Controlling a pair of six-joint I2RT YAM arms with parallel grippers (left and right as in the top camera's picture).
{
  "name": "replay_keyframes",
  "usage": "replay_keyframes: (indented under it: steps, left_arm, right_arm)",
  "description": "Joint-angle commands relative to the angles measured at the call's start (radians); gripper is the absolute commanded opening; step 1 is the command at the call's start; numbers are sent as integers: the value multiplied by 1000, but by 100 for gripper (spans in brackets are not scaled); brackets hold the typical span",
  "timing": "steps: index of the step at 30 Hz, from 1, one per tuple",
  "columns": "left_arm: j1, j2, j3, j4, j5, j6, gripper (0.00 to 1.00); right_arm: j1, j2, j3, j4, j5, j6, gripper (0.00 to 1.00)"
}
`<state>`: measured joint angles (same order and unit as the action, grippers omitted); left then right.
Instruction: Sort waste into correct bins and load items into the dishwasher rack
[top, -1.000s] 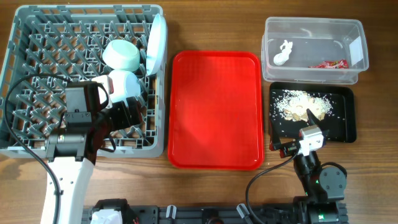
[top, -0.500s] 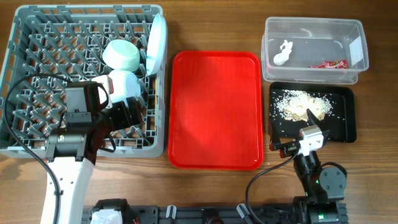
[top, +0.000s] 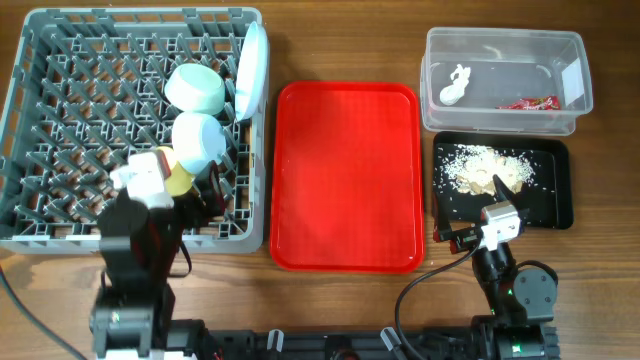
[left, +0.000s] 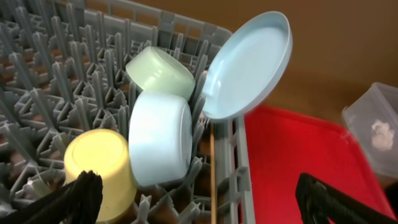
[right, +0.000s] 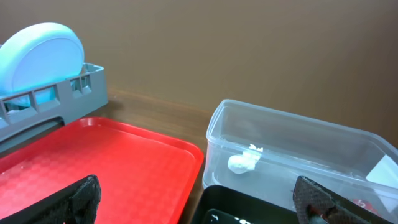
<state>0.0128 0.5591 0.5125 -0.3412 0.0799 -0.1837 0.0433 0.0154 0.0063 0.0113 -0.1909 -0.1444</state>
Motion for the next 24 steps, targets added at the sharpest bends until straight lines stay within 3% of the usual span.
replay_keyframes:
  steps: [1,4,6,16,20,24]
  left_arm:
    - [-5,-165,-166,159,-11,20,100]
    - [-26,-258,-265,290,-30,25,100]
    - [-65,-317,-326,360,-34,92,100]
    - [-115,-537,-497,513,24,285,100]
    - [-114,-556,-507,516,68,367,100]
    - [-98,-556,-507,390,111,355,100]
  right_arm:
    - [-3,-11,-1,5,-13,-13,100]
    - [-3,-11,-1,5,-13,-13,100]
    - [-3,-11,-1,4,-13,-13,100]
    - [-3,-11,-1,5,-13,-13,100]
    - [-3,-11,-1,5,-13,-13,100]
    - [-3,-11,-1,4,-13,-13,100]
